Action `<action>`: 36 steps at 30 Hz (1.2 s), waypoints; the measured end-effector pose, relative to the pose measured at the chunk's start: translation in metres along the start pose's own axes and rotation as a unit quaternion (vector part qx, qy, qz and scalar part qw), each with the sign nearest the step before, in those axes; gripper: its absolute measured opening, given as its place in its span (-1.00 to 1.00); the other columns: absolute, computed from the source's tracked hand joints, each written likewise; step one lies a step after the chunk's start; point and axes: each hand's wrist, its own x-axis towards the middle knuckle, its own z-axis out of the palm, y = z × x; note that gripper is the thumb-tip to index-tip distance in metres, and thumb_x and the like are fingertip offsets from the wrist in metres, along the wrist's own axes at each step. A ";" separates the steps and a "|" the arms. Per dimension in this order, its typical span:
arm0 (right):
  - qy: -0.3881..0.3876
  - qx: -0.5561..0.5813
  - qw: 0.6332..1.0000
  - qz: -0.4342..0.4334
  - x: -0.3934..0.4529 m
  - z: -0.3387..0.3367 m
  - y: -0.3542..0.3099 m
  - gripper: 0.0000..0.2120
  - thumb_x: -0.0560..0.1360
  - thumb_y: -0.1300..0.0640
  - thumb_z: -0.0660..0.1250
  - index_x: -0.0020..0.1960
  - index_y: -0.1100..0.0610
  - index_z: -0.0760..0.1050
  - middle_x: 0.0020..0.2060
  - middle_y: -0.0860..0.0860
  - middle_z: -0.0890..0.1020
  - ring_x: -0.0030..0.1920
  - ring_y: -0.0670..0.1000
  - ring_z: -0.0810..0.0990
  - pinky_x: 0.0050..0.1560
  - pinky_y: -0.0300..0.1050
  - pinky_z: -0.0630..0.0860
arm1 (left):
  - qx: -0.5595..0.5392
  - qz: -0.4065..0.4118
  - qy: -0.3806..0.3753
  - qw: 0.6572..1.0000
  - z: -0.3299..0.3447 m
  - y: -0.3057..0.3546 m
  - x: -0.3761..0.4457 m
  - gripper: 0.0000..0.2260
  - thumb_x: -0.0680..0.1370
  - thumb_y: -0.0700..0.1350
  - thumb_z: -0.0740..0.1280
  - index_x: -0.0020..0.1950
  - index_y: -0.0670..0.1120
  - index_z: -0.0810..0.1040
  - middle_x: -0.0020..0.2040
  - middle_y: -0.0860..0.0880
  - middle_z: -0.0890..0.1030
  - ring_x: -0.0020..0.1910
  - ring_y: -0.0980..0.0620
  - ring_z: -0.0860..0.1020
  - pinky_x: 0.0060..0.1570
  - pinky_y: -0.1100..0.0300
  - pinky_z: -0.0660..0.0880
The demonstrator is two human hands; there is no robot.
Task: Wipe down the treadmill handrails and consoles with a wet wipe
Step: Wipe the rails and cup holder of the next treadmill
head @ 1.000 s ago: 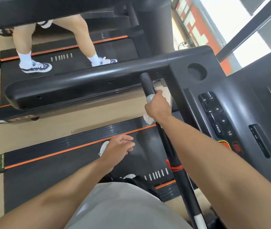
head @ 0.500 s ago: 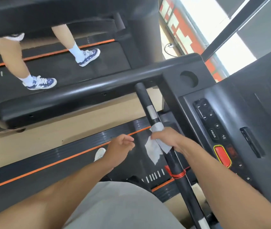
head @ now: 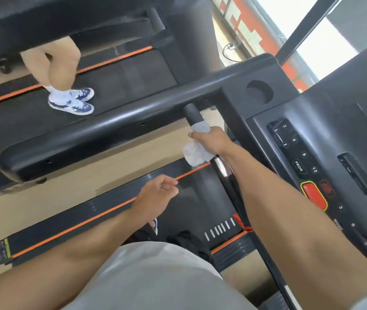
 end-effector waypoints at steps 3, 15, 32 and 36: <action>-0.080 0.008 0.996 0.028 -0.023 -0.015 0.035 -0.78 0.51 0.07 0.46 0.04 0.21 0.63 -0.17 0.08 0.72 -0.24 0.03 0.70 -0.33 -0.19 0.57 | -0.010 0.003 -0.003 1.000 0.000 -0.005 -0.002 -0.89 0.52 -0.04 0.41 -0.03 0.19 0.63 -0.08 0.17 0.70 0.00 0.08 0.66 0.17 0.03 0.54; -0.031 -0.160 0.986 0.026 -0.114 -0.030 0.122 -0.66 0.39 0.05 0.37 0.07 0.23 0.52 -0.15 0.13 0.64 -0.16 0.07 0.60 -0.11 0.16 0.54 | -0.006 0.008 -0.059 0.998 0.067 0.003 -0.035 -0.91 0.52 -0.06 0.38 0.00 0.11 0.61 -0.12 0.11 0.68 -0.22 0.11 0.55 -0.20 0.19 0.38; 0.101 -0.035 0.992 -0.074 -0.148 -0.015 0.104 -0.52 0.65 -0.25 0.15 0.32 0.09 0.51 0.20 0.04 0.62 0.26 0.07 0.55 0.15 -0.03 0.44 | -0.050 0.003 0.012 0.999 0.068 0.015 -0.044 -0.87 0.56 -0.11 0.38 0.06 0.08 0.61 -0.07 0.11 0.70 -0.08 0.13 0.62 -0.17 0.30 0.45; 0.061 -0.160 0.968 -0.181 -0.124 0.006 0.098 -0.30 0.65 -0.32 -0.06 0.63 0.09 0.18 0.63 0.03 0.15 0.62 -0.04 0.06 0.56 -0.18 0.02 | -0.091 0.010 0.040 0.995 0.043 0.029 -0.019 -0.85 0.55 -0.19 0.39 0.06 0.03 0.62 -0.11 0.06 0.72 -0.05 0.06 0.65 0.00 0.22 0.52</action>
